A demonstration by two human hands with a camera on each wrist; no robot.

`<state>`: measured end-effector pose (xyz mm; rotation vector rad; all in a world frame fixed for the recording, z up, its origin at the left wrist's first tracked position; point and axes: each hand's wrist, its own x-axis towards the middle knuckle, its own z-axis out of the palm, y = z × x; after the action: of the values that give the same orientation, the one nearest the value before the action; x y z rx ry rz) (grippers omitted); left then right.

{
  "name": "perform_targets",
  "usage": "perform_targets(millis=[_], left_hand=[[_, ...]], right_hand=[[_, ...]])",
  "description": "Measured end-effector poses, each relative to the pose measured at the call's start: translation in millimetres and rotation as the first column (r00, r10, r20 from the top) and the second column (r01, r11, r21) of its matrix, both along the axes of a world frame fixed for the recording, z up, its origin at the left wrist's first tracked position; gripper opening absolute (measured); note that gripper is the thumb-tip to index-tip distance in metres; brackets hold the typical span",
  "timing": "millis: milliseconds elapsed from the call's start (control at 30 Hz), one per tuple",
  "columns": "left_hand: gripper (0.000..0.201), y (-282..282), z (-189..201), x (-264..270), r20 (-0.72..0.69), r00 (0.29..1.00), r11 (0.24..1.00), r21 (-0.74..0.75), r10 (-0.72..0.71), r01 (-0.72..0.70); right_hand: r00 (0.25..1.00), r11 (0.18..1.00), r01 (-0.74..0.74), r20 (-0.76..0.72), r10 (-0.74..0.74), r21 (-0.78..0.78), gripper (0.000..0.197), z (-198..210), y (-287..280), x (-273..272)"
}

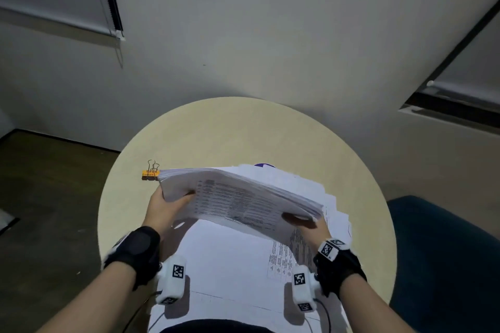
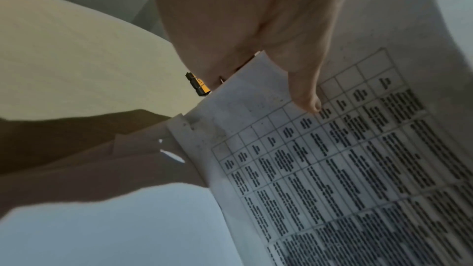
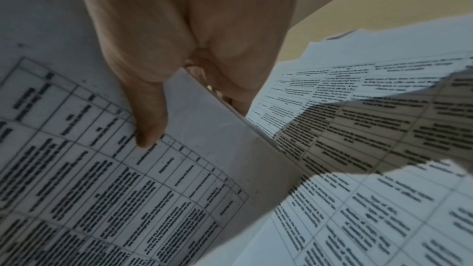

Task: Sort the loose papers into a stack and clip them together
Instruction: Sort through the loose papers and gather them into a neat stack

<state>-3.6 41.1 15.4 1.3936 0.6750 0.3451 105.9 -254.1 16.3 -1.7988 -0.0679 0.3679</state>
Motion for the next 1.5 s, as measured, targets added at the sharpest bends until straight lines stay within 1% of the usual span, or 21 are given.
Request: perform_targets(millis=[100,200,300,367,467,500,567,633,733,767,833,933,1000,1100,1167,1200,1233,1300,1367,1433,1500], left_hand=[[0.025,3.5,-4.2,2.2,-0.017,1.000,1.000,-0.011,0.000,0.000],[0.019,1.6,2.9,3.9,-0.016,1.000,1.000,-0.011,0.022,-0.022],[0.015,1.6,0.0,0.6,-0.027,1.000,1.000,-0.007,0.005,-0.006],[0.012,3.6,-8.3,-3.5,-0.087,0.995,0.998,0.034,-0.047,0.050],[0.021,6.1,-12.9,-5.8,-0.112,0.990,0.996,0.022,-0.082,0.085],[0.023,7.0,-10.4,-4.5,-0.108,0.991,0.996,-0.009,-0.085,0.084],[0.024,8.8,-2.7,0.5,-0.089,0.989,0.992,-0.050,-0.121,0.117],[0.028,13.4,3.2,7.8,-0.094,0.983,0.987,-0.042,-0.158,0.154],[0.034,17.8,11.4,19.8,-0.102,0.990,0.995,0.007,-0.099,0.100],[0.034,16.8,14.2,24.1,-0.106,0.992,0.997,0.036,-0.064,0.068],[0.032,11.4,18.7,31.0,-0.092,0.996,0.998,0.058,-0.010,0.015],[0.026,-0.5,25.5,35.1,-0.026,1.000,1.000,-0.024,0.013,-0.013],[0.030,-5.9,29.0,35.5,0.024,1.000,0.994,-0.110,0.013,-0.010],[0.032,-10.3,39.0,33.8,0.097,0.995,0.965,-0.264,0.017,0.009],[0.033,-9.3,42.0,33.0,0.117,0.992,0.932,-0.362,0.041,0.004],[0.033,-8.3,42.4,31.6,0.118,0.992,0.918,-0.396,0.051,0.000],[0.033,-6.1,40.0,31.3,0.120,0.991,0.905,-0.426,0.058,-0.001],[0.038,-3.8,36.0,30.6,0.104,0.993,0.882,-0.471,0.061,-0.004],[0.044,-5.5,32.0,30.8,0.081,0.996,0.864,-0.503,0.038,0.008],[0.043,-9.8,27.7,31.8,0.092,0.994,0.857,-0.507,-0.053,0.093],[0.044,-11.6,22.6,29.2,0.046,0.994,0.876,-0.469,-0.101,0.111]], right_hand=[[0.998,0.999,0.028,-0.054,-0.026,0.042,0.029,6.4,5.2,-0.8],[0.997,0.996,0.063,-0.050,-0.060,0.059,0.023,9.5,11.6,4.1],[0.995,0.998,0.061,-0.077,-0.059,0.028,0.029,7.6,14.4,1.8],[0.991,0.995,0.063,-0.120,-0.053,0.079,0.033,8.8,16.0,-8.0],[0.981,0.979,0.064,-0.194,-0.026,0.191,0.037,9.5,19.9,-16.3],[0.980,0.977,0.097,-0.190,-0.060,0.191,0.032,8.9,21.0,-14.6],[0.985,0.987,0.145,-0.100,-0.138,0.072,0.014,6.9,20.6,-6.8],[0.982,0.983,0.184,-0.043,-0.183,0.011,0.018,9.9,19.1,-1.9],[0.971,0.971,0.235,-0.039,-0.234,0.031,0.025,12.7,9.6,1.8],[0.961,0.963,0.266,-0.084,-0.262,0.035,0.027,12.4,6.5,3.3],[0.942,0.958,0.282,-0.209,-0.264,0.059,0.021,11.2,5.3,5.0],[0.919,0.960,0.247,-0.346,-0.189,0.130,0.025,10.0,14.3,0.8],[0.894,0.897,0.334,-0.398,-0.204,0.290,0.029,9.5,24.5,-0.1],[0.837,0.667,0.495,-0.512,-0.193,0.558,0.021,17.5,40.9,-1.9],[0.814,0.571,0.547,-0.549,-0.191,0.612,0.018,25.3,50.3,0.2],[0.824,0.565,0.540,-0.528,-0.206,0.623,0.022,28.3,53.1,3.3],[0.846,0.586,0.513,-0.486,-0.221,0.627,0.029,29.9,55.8,6.4],[0.890,0.692,0.430,-0.404,-0.214,0.580,0.042,31.4,60.1,11.7],[0.927,0.777,0.309,-0.357,-0.116,0.549,0.033,31.3,66.5,9.9],[0.948,0.846,0.210,-0.313,-0.054,0.491,0.028,31.8,75.2,5.8],[0.969,0.937,0.155,-0.234,-0.082,0.312,0.041,31.8,78.8,6.6]])
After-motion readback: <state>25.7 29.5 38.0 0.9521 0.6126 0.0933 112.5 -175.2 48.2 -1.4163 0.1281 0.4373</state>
